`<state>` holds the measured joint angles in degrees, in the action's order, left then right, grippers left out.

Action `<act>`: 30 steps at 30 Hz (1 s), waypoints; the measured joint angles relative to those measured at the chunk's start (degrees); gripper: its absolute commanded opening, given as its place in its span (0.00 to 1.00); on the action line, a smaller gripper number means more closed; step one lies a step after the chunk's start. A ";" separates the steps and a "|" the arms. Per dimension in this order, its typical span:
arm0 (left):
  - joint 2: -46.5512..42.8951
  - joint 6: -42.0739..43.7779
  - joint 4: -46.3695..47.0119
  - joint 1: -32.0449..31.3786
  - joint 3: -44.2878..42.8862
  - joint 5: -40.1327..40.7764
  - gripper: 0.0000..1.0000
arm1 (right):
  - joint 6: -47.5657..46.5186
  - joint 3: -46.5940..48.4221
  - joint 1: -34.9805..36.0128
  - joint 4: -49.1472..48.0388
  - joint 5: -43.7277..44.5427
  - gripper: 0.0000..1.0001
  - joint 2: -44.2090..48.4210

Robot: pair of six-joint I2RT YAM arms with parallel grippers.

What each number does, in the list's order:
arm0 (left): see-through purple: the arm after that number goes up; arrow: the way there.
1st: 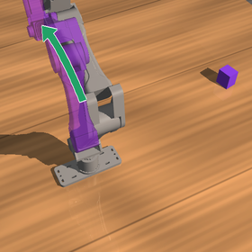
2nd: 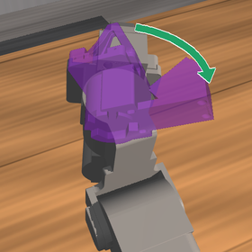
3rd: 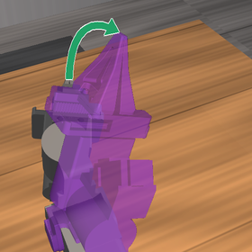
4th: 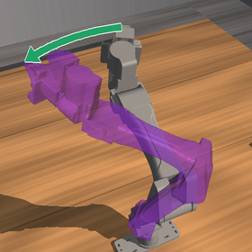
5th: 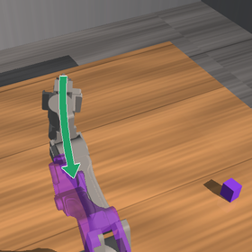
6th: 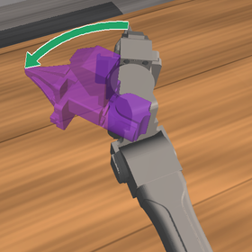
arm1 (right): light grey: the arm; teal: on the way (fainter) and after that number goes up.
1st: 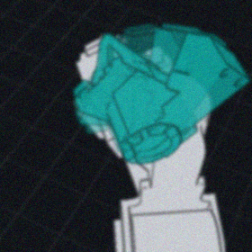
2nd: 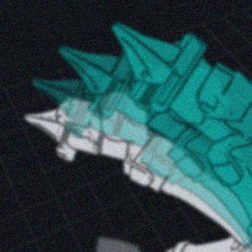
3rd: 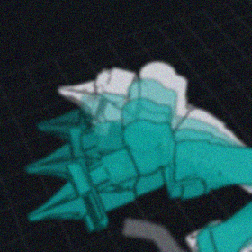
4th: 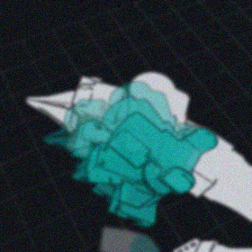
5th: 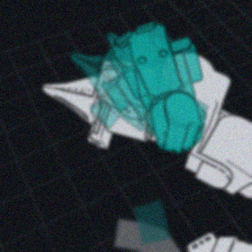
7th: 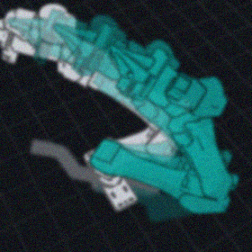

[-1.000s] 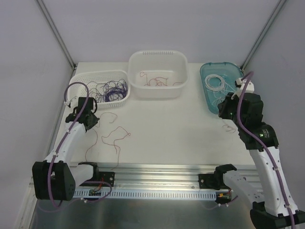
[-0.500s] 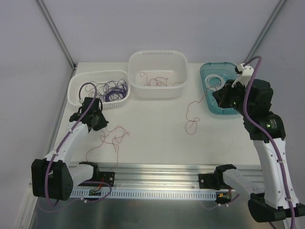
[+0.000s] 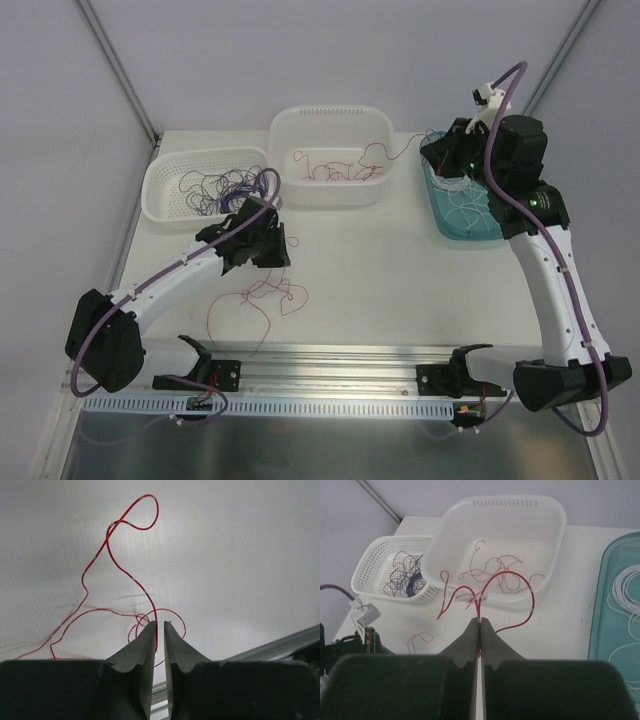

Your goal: Untangle the cables

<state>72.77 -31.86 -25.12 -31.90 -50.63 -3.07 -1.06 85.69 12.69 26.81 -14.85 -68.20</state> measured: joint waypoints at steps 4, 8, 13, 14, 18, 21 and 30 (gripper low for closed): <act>1.27 3.76 2.01 -4.50 -3.67 -1.03 0.54 | 0.22 4.50 0.31 -4.87 0.00 0.01 -5.99; 0.35 6.27 2.89 -5.92 -4.28 -1.16 0.82 | 0.39 9.05 1.22 -10.73 0.04 0.01 -13.84; -5.64 7.91 3.17 -5.90 -1.53 0.13 0.99 | 1.51 13.73 2.97 -15.26 0.44 0.01 -23.56; -7.37 7.93 3.19 -5.90 -0.52 0.17 0.99 | 1.73 14.62 3.26 -15.76 0.50 0.01 -25.35; -14.38 7.80 3.39 -5.90 4.55 0.24 0.99 | 2.36 18.40 4.20 -17.09 0.92 0.02 -31.56; -19.06 7.32 2.86 -5.90 8.35 0.52 0.99 | 3.02 21.35 4.74 -18.12 1.20 0.32 -35.71; -25.97 3.74 -1.16 -5.90 13.31 2.56 0.99 | 3.37 20.28 5.84 -16.85 0.76 1.00 -39.58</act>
<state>46.81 -28.12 -26.28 -37.80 -37.32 -0.51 2.31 105.97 18.52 9.96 -14.09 -107.79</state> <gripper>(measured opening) 0.990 0.939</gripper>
